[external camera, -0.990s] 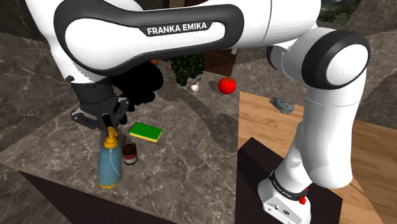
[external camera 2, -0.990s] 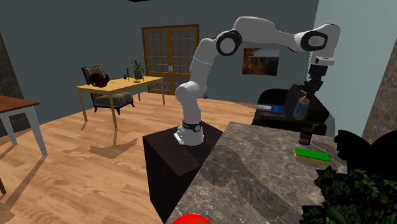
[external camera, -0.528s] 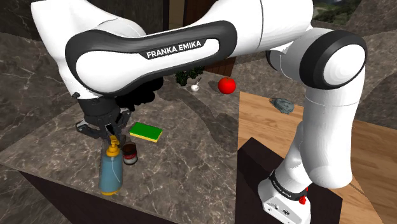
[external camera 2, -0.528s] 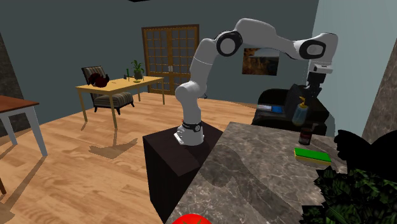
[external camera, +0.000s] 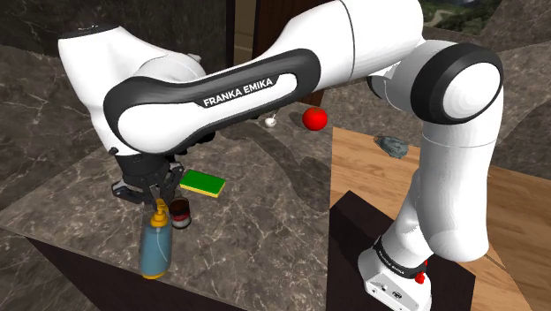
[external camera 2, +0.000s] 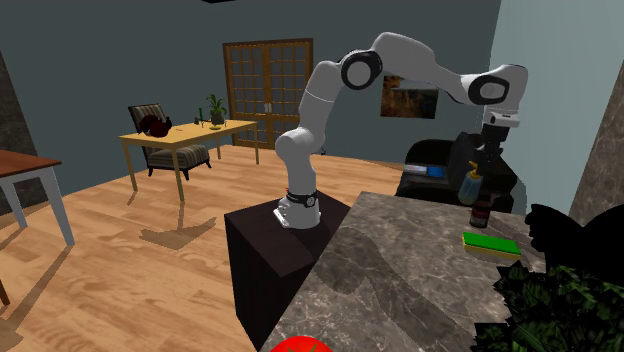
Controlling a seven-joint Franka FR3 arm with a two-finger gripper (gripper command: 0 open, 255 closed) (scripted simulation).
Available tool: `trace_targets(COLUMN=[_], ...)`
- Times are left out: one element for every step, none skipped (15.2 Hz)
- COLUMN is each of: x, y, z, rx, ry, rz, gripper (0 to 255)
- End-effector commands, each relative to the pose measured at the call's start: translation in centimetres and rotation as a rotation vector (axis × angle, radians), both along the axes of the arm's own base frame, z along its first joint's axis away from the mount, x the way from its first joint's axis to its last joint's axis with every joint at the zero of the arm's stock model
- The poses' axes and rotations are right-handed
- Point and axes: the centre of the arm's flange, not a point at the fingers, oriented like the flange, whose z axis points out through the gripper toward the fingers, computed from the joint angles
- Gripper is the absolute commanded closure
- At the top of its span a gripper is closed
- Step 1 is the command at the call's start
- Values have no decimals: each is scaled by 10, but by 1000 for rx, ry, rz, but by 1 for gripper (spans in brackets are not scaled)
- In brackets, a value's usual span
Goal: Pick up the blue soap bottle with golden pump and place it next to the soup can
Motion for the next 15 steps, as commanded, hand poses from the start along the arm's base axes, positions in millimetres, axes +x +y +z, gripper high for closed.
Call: trace_targets(x=[0, 0, 0, 0, 0, 0, 0, 0, 0, 0, 0, 1, 1, 2, 3], y=[0, 0, 0, 0, 0, 0, 0, 0, 0, 0, 0, 1, 2, 2, 3], z=[-1, -1, -1, -1, -1, -1, -1, -1, -1, -1, -1, 12, 25, 39, 49], rx=[0, 0, 0, 0, 0, 0, 0, 0, 0, 0, 0, 0, 0, 0, 0], ry=[-1, -1, -1, -1, -1, -1, -1, -1, -1, -1, -1, -1, -1, -1, -1], rz=[0, 0, 0, 0, 0, 0, 0, 0, 0, 0, 0, 0, 0, 0, 0], gripper=[255, 255, 255, 255, 255, 0, 0, 0, 0, 0, 0, 0, 0, 0, 0])
